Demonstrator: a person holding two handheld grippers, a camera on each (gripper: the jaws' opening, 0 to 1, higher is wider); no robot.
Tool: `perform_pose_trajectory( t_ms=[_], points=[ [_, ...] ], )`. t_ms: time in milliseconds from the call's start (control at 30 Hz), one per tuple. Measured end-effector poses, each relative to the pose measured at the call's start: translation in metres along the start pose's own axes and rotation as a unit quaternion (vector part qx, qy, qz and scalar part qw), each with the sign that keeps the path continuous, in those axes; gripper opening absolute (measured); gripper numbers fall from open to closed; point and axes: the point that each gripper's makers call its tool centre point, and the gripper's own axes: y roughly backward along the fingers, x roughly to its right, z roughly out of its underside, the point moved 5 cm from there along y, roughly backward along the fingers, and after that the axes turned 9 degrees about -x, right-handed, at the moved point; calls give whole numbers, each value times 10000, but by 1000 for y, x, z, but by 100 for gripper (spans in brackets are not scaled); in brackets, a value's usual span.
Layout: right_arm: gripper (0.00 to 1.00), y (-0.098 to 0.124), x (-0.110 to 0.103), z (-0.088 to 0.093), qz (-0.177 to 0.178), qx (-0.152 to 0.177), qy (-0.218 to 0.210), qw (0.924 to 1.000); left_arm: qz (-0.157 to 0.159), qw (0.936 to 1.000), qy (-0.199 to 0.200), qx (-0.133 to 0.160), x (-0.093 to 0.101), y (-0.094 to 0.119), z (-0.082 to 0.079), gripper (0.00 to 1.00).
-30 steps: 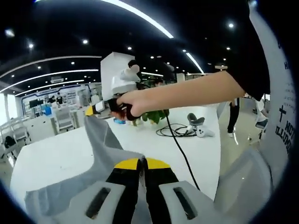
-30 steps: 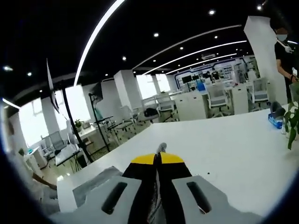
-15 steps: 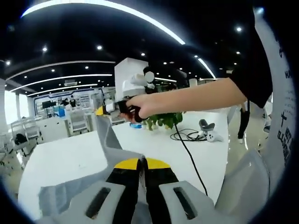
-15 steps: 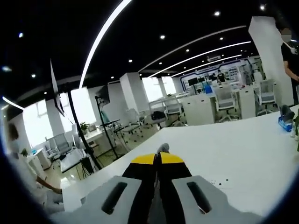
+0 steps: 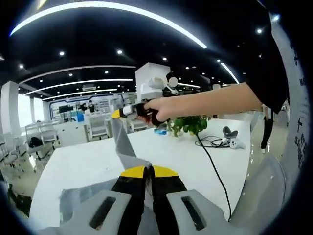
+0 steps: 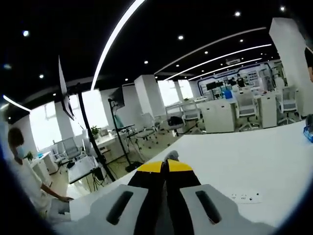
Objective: Fold the towel on the table until its edges align and the towel forms a compact rectangular stack.
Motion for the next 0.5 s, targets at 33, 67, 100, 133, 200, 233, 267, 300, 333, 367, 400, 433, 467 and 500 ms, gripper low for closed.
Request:
perform_pose_trajectory(
  t_ms=[33, 67, 100, 133, 200, 233, 267, 300, 333, 367, 400, 433, 467, 500],
  points=[
    [0, -5, -4, 0, -32, -3, 4, 10000, -32, 10000, 10, 2, -3, 2, 1, 3],
    [0, -8, -6, 0, -61, -7, 7, 10000, -77, 10000, 30, -4, -8, 5, 2, 3],
    [0, -12, -9, 0, -80, -13, 11, 10000, -106, 9999, 35, -5, -11, 7, 3, 3],
    [0, -16, -11, 1, -102, -24, 16, 9999, -120, 9999, 47, -11, -13, 9, 4, 3],
    [0, -24, -16, 2, -152, -48, -6, 9999, -164, 9998, 57, -20, -20, 13, 7, 3],
    [0, -27, -18, 3, -165, -63, -4, 9998, -193, 9998, 51, -32, -23, 15, 8, 3],
    [0, -30, -20, 4, -185, -86, 3, 9998, -221, 9997, 47, -43, -25, 16, 10, 3],
    [0, -32, -21, 5, -198, -102, 8, 9998, -248, 9997, 56, -47, -28, 17, 12, 3],
    [0, -34, -23, 6, -216, -119, 11, 9997, -266, 9996, 63, -48, -31, 18, 14, 3],
    [0, -37, -24, 7, -227, -148, 20, 9996, -297, 9995, 74, -56, -33, 19, 16, 3],
    [0, -38, -25, 8, -234, -168, 23, 9996, -315, 9995, 81, -63, -35, 20, 17, 3],
    [0, -39, -26, 9, -249, -189, 43, 9995, -338, 9993, 118, -69, -37, 20, 19, 3],
    [0, -40, -26, 10, -255, -208, 50, 9994, -343, 9993, 129, -69, -37, 20, 20, 3],
    [0, -42, -27, 11, -266, -235, 59, 9994, -350, 9992, 152, -76, -39, 21, 21, 3]
  ],
)
